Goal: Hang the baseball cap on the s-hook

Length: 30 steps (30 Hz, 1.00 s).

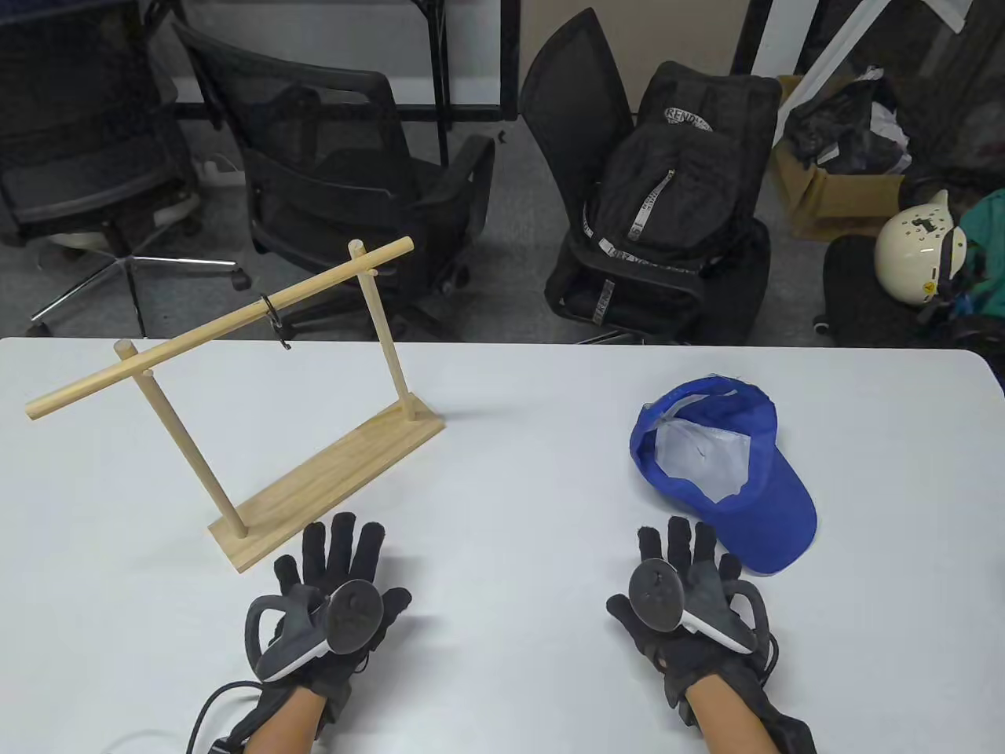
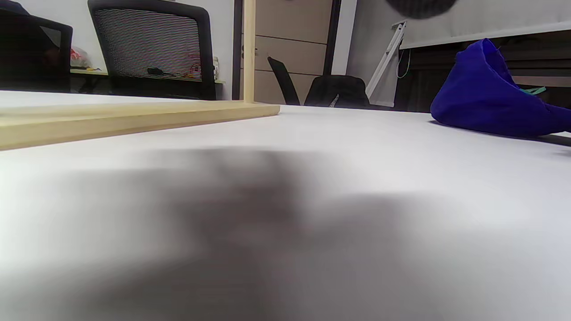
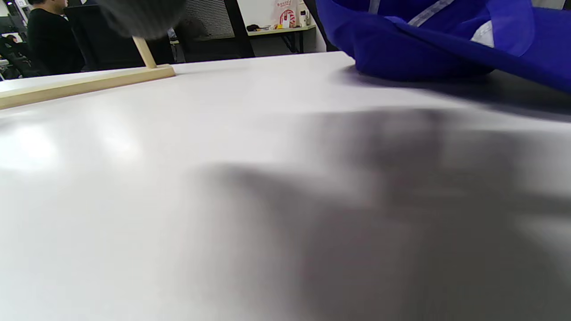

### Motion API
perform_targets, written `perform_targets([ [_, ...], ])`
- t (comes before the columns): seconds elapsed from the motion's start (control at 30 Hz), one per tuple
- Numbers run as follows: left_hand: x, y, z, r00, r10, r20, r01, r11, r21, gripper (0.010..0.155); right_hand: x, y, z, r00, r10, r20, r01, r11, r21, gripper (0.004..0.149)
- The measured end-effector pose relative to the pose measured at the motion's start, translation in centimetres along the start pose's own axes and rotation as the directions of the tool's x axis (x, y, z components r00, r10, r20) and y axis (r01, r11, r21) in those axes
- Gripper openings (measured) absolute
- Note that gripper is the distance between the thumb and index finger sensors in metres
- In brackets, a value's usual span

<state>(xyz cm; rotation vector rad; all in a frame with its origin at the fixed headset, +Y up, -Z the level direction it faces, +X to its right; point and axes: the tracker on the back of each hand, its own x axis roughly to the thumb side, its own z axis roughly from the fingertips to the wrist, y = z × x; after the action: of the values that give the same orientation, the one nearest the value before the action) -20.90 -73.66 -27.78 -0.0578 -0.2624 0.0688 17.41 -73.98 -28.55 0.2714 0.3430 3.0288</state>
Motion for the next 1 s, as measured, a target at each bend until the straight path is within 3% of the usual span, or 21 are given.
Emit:
perform_targets([
  [0.67,-0.6,1.0,0.6,1.000,0.005,-0.018,-0.004,0.999,0.046,0.093,-1.0,-1.1,-0.5,1.000,-0.009,-0.006,0.008,0.997,-0.081,0.097],
  [1.0,-0.9,1.3,0.9,0.999,-0.010,-0.048,0.012,0.998,0.056,0.094,-3.4,-2.7,-3.9,0.994,-0.014,-0.111,0.003,0.995,-0.096,0.100],
])
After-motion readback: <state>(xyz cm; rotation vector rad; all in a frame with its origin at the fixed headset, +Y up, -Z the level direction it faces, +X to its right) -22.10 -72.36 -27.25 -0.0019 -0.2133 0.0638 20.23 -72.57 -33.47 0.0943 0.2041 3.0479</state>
